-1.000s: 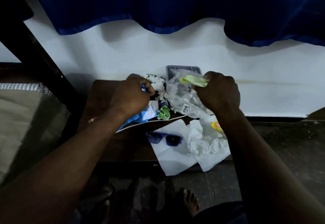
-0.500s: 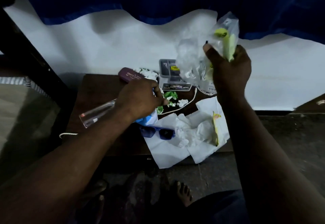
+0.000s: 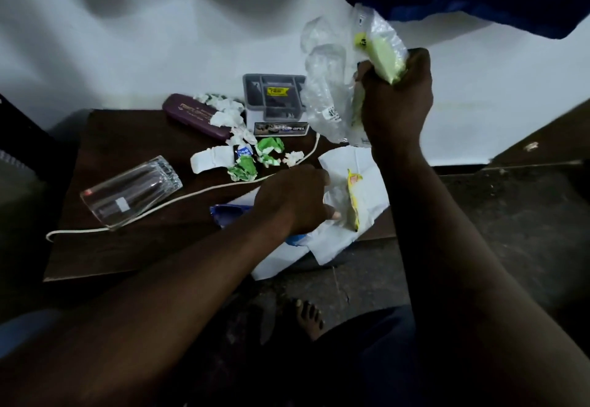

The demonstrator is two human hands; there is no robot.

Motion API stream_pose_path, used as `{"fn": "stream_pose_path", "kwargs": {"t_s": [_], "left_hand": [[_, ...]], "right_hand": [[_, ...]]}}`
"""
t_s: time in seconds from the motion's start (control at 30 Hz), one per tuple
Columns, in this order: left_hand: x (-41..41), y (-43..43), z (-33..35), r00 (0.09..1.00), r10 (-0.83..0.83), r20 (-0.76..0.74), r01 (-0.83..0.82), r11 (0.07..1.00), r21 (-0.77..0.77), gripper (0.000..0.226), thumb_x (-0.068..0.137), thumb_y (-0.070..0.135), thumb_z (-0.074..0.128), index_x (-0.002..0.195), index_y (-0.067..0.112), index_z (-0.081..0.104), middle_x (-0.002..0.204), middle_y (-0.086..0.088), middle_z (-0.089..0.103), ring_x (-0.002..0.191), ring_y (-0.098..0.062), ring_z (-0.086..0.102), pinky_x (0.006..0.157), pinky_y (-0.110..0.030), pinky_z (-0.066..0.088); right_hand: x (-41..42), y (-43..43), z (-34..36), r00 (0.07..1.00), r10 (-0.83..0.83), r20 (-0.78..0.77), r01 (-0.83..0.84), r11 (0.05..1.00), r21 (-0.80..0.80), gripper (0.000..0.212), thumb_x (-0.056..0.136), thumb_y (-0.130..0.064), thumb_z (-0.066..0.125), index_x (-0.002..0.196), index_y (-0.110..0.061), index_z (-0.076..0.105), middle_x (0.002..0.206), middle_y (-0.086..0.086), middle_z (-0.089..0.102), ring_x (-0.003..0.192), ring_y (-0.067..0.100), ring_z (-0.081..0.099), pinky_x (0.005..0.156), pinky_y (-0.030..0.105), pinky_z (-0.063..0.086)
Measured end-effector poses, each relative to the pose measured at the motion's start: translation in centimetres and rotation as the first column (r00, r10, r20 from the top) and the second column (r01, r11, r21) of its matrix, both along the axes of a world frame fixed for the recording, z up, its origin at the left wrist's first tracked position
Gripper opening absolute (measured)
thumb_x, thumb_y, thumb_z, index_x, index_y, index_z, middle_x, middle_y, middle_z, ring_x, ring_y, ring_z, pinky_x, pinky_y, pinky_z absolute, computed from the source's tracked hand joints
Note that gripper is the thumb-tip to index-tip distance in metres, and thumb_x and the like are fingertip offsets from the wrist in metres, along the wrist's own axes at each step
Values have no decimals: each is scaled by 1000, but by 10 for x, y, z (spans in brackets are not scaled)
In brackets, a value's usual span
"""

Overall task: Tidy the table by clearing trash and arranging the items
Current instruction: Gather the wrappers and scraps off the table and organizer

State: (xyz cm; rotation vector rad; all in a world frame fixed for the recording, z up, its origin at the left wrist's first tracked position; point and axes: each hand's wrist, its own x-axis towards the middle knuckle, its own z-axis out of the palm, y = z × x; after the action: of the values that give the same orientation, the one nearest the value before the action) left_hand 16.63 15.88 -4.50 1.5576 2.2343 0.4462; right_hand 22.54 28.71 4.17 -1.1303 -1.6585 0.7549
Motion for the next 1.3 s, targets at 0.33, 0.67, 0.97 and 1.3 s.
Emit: {"fn": "stream_pose_path", "kwargs": {"t_s": [0.33,0.67,0.97,1.3], "left_hand": [[15,18,-1,994,41,-97,-34,997,69,38,84,43,68,117,23,69,116,-7,72,108,-31,67,85,-39,55],[-39,15,38,943,329,43,-331,925,186,36,86,46,57,104,20,75,104,-11,74,100,-36,67,78,-35,50],[-90,-7,69,760,493,424,-611,765,204,52,65,80,66,69,28,72,64,14,68,71,-12,66,63,-26,44],[-123,-28,79,514,419,748,-822,489,291,30,66,8,67,53,21,44,55,11,46,49,-10,41,47,-17,31]], "right_hand": [[11,4,-7,998,19,67,-19,1000,6,36,77,-43,72,98,-18,57,75,-17,64,71,-10,58,59,9,41],[13,8,2,1000,-13,16,14,999,-35,44,78,-50,75,105,-21,54,84,-17,64,80,2,64,77,26,53],[6,5,2,995,35,88,-27,996,-89,55,71,-78,67,72,-23,65,57,-14,59,59,3,56,61,23,43],[-5,-4,-2,987,119,110,-102,984,-146,29,65,-38,70,83,-15,72,75,-4,73,75,18,67,72,31,54]]}}
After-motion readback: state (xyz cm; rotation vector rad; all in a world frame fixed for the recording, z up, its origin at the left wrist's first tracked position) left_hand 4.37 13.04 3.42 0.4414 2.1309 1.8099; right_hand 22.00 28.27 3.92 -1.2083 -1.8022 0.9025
